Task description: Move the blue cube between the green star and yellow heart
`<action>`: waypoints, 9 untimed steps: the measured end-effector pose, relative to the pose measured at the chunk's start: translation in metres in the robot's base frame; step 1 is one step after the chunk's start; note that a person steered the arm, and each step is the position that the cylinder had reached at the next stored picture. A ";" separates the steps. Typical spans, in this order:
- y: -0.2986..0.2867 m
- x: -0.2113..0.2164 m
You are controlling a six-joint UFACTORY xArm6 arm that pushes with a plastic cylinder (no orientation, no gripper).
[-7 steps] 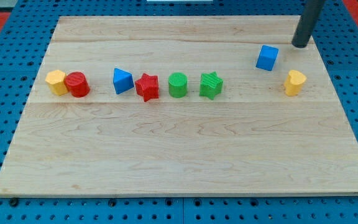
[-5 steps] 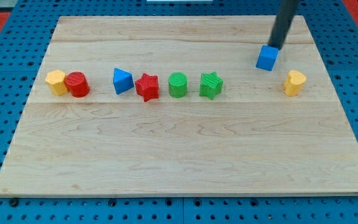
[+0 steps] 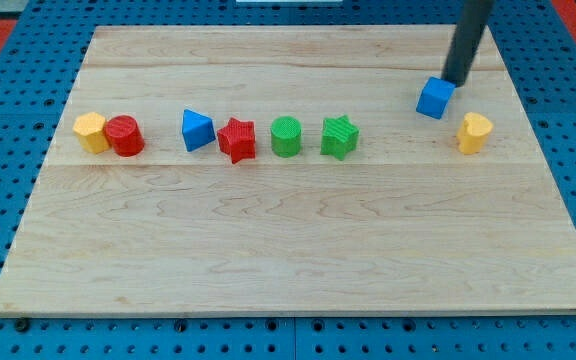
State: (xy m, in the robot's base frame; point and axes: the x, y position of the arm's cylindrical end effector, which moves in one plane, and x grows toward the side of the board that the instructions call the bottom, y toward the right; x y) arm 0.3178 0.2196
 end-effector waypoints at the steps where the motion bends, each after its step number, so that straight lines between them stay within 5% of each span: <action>1: -0.016 0.016; 2: -0.054 0.019; 9: -0.081 0.038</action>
